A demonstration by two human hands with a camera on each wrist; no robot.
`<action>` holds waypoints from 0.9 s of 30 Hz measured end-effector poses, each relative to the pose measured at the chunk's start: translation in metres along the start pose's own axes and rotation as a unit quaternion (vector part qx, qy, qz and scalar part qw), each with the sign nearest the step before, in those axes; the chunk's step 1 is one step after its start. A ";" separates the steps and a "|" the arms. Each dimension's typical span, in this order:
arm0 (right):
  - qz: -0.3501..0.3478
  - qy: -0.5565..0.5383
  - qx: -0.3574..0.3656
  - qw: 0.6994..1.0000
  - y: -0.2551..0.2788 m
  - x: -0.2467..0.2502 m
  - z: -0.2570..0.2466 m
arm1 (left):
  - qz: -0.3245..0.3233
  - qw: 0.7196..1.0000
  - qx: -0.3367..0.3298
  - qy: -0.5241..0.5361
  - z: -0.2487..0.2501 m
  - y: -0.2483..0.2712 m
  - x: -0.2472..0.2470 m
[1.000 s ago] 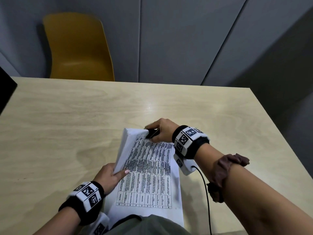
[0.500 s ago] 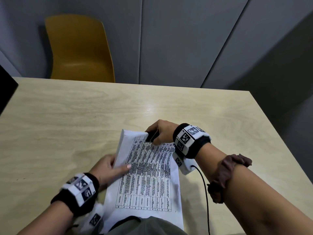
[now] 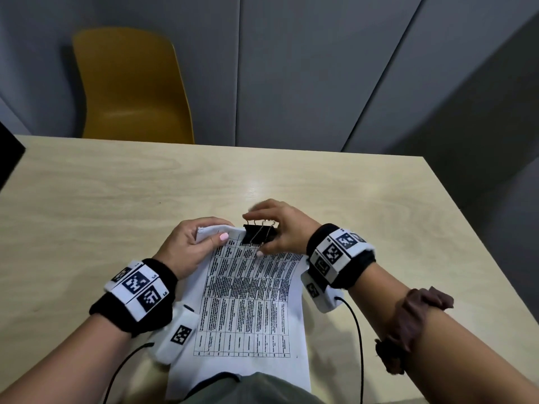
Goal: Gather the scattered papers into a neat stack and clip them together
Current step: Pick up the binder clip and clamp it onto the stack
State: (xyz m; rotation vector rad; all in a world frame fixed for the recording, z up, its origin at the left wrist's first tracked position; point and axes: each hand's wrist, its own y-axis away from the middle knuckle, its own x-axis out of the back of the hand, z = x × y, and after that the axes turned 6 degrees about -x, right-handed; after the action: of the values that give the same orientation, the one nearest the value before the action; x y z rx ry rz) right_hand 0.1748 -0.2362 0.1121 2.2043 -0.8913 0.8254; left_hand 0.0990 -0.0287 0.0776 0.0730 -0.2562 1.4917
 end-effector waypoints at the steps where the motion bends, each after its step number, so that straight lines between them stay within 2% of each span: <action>1: 0.005 0.014 0.010 1.000 0.000 -0.002 -0.002 | -0.001 1.000 -0.002 0.005 0.001 0.000 0.000; 6: -0.061 0.006 -0.047 0.997 0.005 0.000 -0.006 | -0.009 1.000 -0.023 0.014 0.005 0.005 -0.004; 9: -0.099 -0.004 -0.047 0.994 0.006 -0.001 -0.008 | -0.010 0.999 -0.045 -0.007 0.005 0.007 -0.008; 12: -0.111 -0.029 -0.046 0.992 0.003 -0.002 -0.003 | -0.008 0.999 -0.037 -0.022 0.003 0.005 -0.008; 15: -0.114 -0.128 -0.047 0.984 0.007 0.007 -0.001 | 0.004 1.000 -0.019 -0.021 0.003 0.005 -0.008; 17: -0.112 -0.230 -0.105 0.961 0.013 0.015 -0.002 | 0.015 1.000 -0.013 -0.016 0.002 0.004 -0.008; 19: -0.126 -0.263 -0.129 0.948 0.015 0.018 0.000 | 0.022 0.999 -0.015 -0.020 -0.001 0.002 -0.006; 22: -0.118 -0.150 -0.076 0.979 0.016 0.014 -0.005 | 0.040 0.999 -0.009 -0.011 -0.004 0.000 -0.006; 24: -0.113 -0.105 -0.068 0.986 0.017 0.008 -0.010 | 0.055 0.998 0.003 -0.006 -0.005 -0.002 -0.007; 27: -0.043 -0.022 -0.063 0.997 0.021 -0.010 -0.017 | 0.064 0.998 0.019 -0.001 -0.005 -0.002 -0.007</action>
State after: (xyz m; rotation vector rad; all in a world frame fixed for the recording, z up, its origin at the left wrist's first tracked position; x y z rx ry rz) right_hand 0.1481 -0.2330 0.1219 2.1421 -0.8398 0.6654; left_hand 0.1011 -0.0344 0.0712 0.0896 -0.2366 1.6249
